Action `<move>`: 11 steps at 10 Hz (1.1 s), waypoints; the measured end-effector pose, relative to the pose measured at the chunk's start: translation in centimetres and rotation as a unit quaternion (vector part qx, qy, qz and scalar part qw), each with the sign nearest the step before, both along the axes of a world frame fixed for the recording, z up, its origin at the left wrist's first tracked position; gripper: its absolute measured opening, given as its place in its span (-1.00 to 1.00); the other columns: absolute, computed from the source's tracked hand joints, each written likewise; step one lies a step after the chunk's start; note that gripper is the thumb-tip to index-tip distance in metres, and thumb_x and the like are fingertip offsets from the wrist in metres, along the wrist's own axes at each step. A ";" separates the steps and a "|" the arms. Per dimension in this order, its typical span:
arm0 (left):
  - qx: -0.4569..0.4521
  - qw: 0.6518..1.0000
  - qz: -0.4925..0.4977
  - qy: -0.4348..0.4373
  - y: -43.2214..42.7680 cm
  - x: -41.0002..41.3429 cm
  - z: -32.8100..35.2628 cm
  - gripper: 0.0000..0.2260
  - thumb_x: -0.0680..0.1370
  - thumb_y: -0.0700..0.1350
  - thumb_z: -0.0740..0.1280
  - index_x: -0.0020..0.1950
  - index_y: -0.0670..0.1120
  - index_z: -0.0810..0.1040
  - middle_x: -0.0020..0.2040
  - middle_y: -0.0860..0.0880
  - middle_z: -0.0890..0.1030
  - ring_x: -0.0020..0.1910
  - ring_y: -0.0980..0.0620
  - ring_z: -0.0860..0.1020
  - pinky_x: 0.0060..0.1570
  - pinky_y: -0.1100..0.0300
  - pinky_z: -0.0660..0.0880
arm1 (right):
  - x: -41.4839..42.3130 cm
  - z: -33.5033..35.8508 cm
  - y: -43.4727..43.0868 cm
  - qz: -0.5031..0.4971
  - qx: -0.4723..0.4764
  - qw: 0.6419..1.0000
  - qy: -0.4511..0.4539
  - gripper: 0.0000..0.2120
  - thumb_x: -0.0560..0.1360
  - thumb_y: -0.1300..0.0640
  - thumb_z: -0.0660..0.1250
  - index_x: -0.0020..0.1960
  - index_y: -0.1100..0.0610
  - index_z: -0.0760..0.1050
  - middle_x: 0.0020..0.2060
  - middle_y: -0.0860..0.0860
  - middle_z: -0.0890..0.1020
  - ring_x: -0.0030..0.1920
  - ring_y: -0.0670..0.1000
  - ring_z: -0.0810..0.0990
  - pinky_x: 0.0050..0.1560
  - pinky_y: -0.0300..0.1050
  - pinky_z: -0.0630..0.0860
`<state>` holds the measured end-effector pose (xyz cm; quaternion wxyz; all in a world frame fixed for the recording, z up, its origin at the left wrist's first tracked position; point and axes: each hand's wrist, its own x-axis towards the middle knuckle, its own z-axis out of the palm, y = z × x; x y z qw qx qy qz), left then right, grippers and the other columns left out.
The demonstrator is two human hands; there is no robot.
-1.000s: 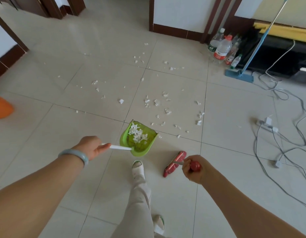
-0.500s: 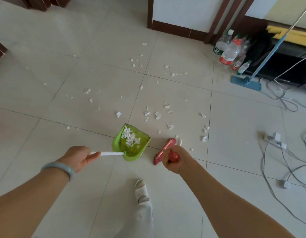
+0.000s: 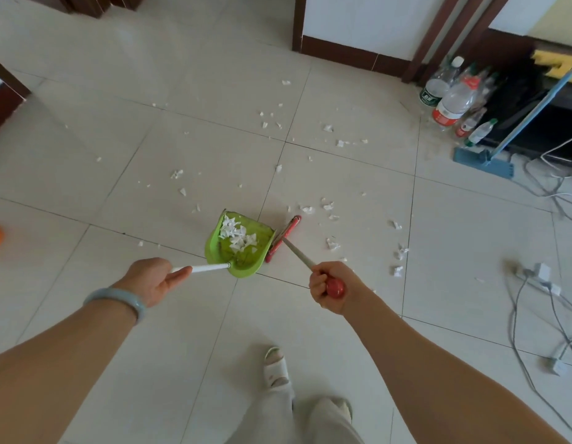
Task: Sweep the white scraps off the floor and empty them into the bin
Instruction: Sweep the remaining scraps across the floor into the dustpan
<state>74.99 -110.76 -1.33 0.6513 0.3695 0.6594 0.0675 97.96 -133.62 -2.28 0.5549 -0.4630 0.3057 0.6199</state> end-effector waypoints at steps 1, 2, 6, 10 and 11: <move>0.008 0.999 -0.016 0.040 0.8 0.1 0.2 -0.86 0.60 -0.33 0.12 -0.01 -0.14 0.42 -0.03 -0.10 0.50 -0.15 0.09 0.64 0.06 0.15 0.60 | 0.5 0.8 -1.4 0.026 -0.016 0.999 -0.018 -0.84 0.54 0.33 0.13 -0.18 0.15 0.27 -0.53 -0.01 0.36 -0.64 -0.13 0.35 -0.70 -0.33 0.28; 0.180 0.848 -0.419 0.272 0.5 -0.3 1.6 -0.60 0.62 0.09 0.12 -0.24 -0.15 0.48 -0.28 -0.12 0.51 -0.17 -0.11 0.58 0.01 0.16 0.52 | 1.1 2.0 -3.9 0.044 -0.042 0.997 -0.045 -0.85 0.53 0.34 0.15 -0.16 0.15 0.27 -0.50 0.00 0.36 -0.63 -0.13 0.35 -0.69 -0.34 0.29; 0.324 0.632 -0.627 0.321 -2.7 3.8 1.6 -0.50 0.58 0.25 0.07 -0.30 -0.12 0.46 -0.40 -0.03 0.46 -0.22 -0.12 0.57 -0.18 0.16 0.44 | 4.8 5.0 -20.0 0.047 -0.183 0.977 -0.093 -0.87 0.52 0.35 0.16 -0.14 0.16 0.30 -0.52 0.03 0.40 -0.65 -0.11 0.36 -0.70 -0.33 0.29; 0.325 0.629 -0.629 0.321 -5.9 8.0 0.4 -0.46 0.57 0.25 0.08 -0.11 -0.17 0.61 -0.41 -0.02 0.45 -0.31 -0.05 0.47 -0.34 0.19 0.30 | 7.3 2.2 -16.6 0.027 -0.187 0.980 -0.065 -0.83 0.49 0.42 0.14 -0.06 0.17 0.35 -0.54 0.06 0.43 -0.64 -0.09 0.41 -0.66 -0.31 0.36; 0.331 0.652 -0.609 0.307 -5.9 8.6 0.0 -0.47 0.56 0.25 0.11 -0.07 -0.16 0.63 -0.40 -0.02 0.47 -0.36 -0.02 0.44 -0.42 0.26 0.28 | 7.4 2.0 -13.0 0.039 -0.153 0.985 -0.069 -0.78 0.50 0.41 0.12 0.06 0.16 0.31 -0.52 0.05 0.40 -0.65 -0.07 0.41 -0.64 -0.31 0.35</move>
